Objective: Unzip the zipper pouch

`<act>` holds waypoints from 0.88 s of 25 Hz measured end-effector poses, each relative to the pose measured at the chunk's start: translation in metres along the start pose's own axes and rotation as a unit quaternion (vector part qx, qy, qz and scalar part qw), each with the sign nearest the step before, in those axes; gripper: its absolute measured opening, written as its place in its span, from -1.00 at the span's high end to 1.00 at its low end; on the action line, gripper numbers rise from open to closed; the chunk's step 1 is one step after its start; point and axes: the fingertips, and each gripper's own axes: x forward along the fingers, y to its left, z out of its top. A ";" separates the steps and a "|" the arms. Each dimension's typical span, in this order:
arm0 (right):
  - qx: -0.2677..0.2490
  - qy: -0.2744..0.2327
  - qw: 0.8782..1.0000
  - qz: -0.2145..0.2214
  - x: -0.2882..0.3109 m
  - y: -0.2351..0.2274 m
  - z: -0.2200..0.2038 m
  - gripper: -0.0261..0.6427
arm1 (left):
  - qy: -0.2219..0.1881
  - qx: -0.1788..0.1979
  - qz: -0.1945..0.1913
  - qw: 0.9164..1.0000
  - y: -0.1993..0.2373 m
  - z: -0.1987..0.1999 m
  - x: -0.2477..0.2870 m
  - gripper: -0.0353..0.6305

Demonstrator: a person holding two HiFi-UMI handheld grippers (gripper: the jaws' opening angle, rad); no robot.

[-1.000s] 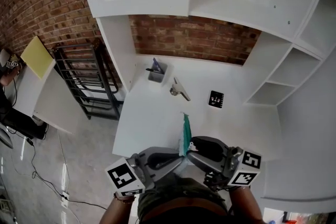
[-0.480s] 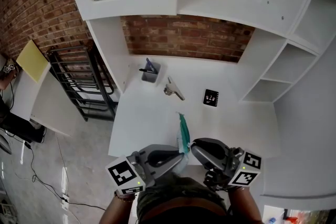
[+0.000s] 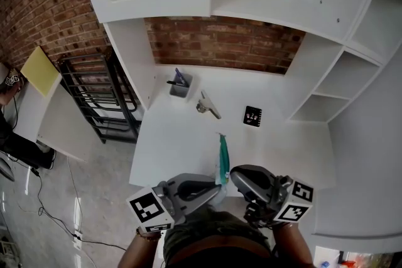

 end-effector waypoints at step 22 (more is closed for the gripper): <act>-0.047 0.007 0.996 -0.081 -0.024 -0.030 0.009 0.90 | 0.014 -0.007 -0.013 1.000 -0.009 -0.010 0.004 0.87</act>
